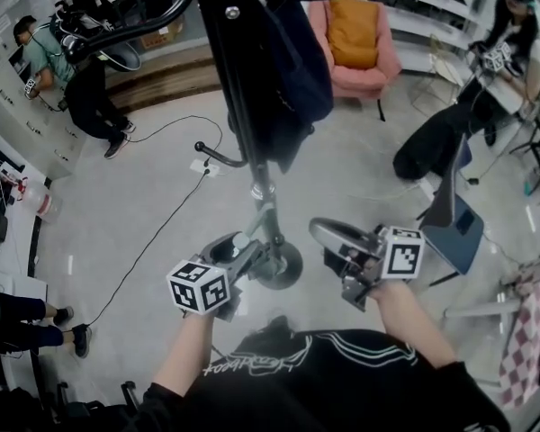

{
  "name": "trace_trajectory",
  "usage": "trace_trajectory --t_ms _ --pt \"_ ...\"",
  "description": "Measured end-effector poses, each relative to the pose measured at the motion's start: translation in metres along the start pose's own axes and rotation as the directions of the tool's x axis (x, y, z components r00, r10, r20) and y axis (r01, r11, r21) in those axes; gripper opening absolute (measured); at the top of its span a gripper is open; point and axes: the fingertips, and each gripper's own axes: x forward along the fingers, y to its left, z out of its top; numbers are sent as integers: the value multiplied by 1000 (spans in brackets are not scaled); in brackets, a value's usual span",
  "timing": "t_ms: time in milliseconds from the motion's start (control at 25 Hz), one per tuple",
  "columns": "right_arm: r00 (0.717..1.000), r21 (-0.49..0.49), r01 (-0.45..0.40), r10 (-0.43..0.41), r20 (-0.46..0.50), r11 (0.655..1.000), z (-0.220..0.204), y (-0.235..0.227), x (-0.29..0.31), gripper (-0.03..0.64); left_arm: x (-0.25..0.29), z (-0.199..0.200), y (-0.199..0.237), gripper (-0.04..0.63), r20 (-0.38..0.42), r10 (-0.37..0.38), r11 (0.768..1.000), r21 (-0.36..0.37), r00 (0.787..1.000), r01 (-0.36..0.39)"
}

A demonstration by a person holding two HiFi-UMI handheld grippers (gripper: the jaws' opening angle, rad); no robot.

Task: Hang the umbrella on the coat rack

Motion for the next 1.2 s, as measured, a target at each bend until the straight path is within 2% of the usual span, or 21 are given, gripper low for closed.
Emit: trace_trajectory --t_ms 360,560,720,960,1120,1200 --pt "1000 18 14 -14 16 1000 -6 3 -24 58 22 -13 -11 193 -13 -47 999 -3 999 47" --pt "1000 20 20 -20 14 1000 -11 6 -33 58 23 -20 -5 193 0 -47 995 -87 999 46" --pt "1000 16 15 -15 5 1000 -17 15 -39 58 6 -24 -14 193 4 -33 996 -85 999 33" --pt "998 -70 38 -41 -48 997 -27 38 -38 58 -30 -12 -46 192 100 -79 979 -181 992 97" --pt "996 -128 23 -34 -86 991 -34 63 -44 58 -62 1 -83 165 175 -117 973 -179 978 148" --pt "996 -110 -18 8 -87 994 -35 80 -48 58 -79 7 -102 133 206 -128 970 -178 970 165"
